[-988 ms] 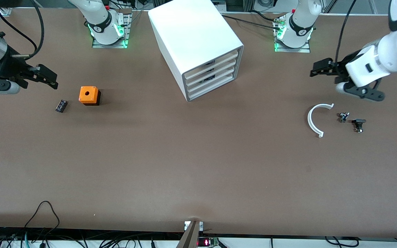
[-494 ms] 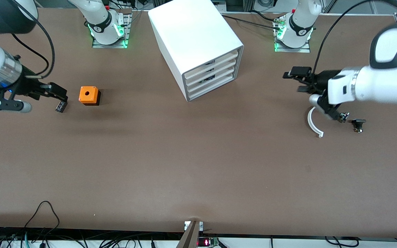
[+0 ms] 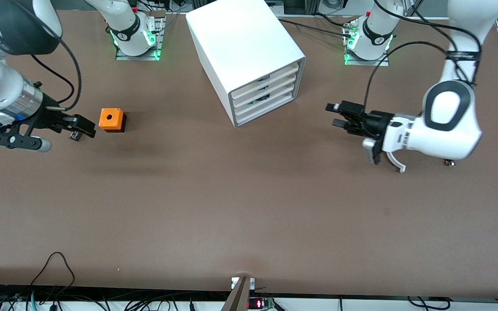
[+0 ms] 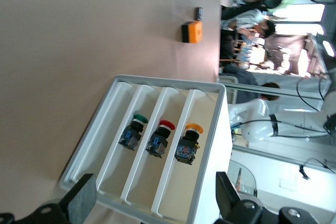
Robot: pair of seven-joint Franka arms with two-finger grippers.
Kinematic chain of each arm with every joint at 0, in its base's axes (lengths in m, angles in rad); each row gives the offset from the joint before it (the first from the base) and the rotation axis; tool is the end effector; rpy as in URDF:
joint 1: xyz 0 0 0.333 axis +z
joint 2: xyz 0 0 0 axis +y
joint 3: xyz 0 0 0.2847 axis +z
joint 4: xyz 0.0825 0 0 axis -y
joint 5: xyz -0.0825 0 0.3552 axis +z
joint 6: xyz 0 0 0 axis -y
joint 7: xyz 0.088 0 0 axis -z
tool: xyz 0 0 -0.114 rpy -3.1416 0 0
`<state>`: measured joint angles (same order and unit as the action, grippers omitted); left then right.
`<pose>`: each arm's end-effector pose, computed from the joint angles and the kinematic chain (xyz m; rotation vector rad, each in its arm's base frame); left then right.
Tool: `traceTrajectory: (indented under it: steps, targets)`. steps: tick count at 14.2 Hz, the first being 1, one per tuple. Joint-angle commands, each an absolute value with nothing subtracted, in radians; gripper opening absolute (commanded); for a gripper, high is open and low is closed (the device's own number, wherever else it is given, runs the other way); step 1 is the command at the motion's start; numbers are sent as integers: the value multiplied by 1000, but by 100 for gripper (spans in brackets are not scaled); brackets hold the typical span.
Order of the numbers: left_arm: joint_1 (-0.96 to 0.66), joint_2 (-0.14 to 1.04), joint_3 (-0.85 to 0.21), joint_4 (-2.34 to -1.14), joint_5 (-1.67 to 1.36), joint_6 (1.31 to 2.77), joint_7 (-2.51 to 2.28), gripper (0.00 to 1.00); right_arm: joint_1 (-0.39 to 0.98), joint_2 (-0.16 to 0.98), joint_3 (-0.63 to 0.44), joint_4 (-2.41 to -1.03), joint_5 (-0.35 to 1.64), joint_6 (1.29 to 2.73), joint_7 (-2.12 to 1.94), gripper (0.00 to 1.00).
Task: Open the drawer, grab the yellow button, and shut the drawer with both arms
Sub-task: 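Grasp the drawer front with the left gripper and pull it open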
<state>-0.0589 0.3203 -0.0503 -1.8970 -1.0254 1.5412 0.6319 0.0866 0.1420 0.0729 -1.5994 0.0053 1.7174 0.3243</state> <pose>0.5186 -0.1558 0.3317 1.9459 -0.3785 -0.3744 0.5642 0.0890 0.5083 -3.1211 0.2600 0.0418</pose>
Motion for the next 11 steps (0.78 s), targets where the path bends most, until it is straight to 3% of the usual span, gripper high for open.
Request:
traceTrajectory:
  steps: [1, 7, 11]
  targets:
    - [-77, 296, -107, -2035, -1100, 1604, 758, 100, 144, 155, 74, -1578, 15, 1713, 440, 100]
    - [-78, 291, -239, -2212, -1206, 1712, 825, 99, 210, 262, 74, -1468, 54, 1713, 593, 100]
    - [-75, 287, -297, -2241, -1212, 1712, 840, 82, 271, 334, 74, -1390, 54, 1713, 707, 100]
